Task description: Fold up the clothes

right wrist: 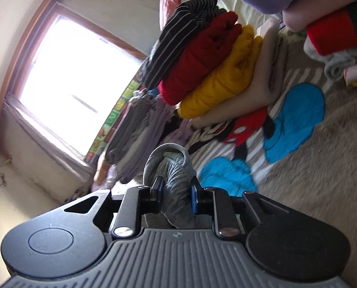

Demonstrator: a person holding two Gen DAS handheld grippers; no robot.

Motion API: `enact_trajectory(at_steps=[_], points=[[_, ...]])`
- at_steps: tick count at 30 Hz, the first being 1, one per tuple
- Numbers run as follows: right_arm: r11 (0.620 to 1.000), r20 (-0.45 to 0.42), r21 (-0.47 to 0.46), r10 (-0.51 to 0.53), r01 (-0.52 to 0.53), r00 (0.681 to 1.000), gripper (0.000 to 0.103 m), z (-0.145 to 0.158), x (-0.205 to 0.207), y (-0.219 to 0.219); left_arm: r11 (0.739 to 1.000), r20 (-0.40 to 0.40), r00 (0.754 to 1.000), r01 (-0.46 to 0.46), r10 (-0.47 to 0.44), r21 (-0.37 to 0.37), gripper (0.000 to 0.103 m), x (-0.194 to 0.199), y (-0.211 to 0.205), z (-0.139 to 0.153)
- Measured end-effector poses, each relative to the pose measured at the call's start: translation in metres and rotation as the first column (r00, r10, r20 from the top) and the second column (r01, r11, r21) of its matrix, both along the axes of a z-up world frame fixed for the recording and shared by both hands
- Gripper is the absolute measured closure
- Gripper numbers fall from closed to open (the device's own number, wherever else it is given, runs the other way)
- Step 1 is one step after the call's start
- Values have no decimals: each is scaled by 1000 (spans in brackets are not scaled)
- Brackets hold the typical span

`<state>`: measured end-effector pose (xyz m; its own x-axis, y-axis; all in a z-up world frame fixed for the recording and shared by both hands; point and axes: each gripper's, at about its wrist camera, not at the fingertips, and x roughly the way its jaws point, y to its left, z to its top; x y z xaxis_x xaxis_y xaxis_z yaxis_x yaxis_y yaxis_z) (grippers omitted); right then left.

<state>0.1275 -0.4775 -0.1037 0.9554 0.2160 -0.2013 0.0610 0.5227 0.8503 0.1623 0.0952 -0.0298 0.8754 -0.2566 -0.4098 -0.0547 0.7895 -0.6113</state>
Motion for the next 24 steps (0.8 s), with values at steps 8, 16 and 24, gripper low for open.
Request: enact_trajectory(at_steps=[8,16,24], points=[[972,126,202,98,-122,987,82,17,-33,18,986,139,979,-136,149,-99,99,-54,79,20],[973,-63,199,129,-115,990,82,-5,-44,40,942,-180,925,-330,335,55,80,-68,117,-25],[987,-134,90,147,-135,980,80,-22,-45,43,981,-69,988,-125,136,146,78,-52,60,11]])
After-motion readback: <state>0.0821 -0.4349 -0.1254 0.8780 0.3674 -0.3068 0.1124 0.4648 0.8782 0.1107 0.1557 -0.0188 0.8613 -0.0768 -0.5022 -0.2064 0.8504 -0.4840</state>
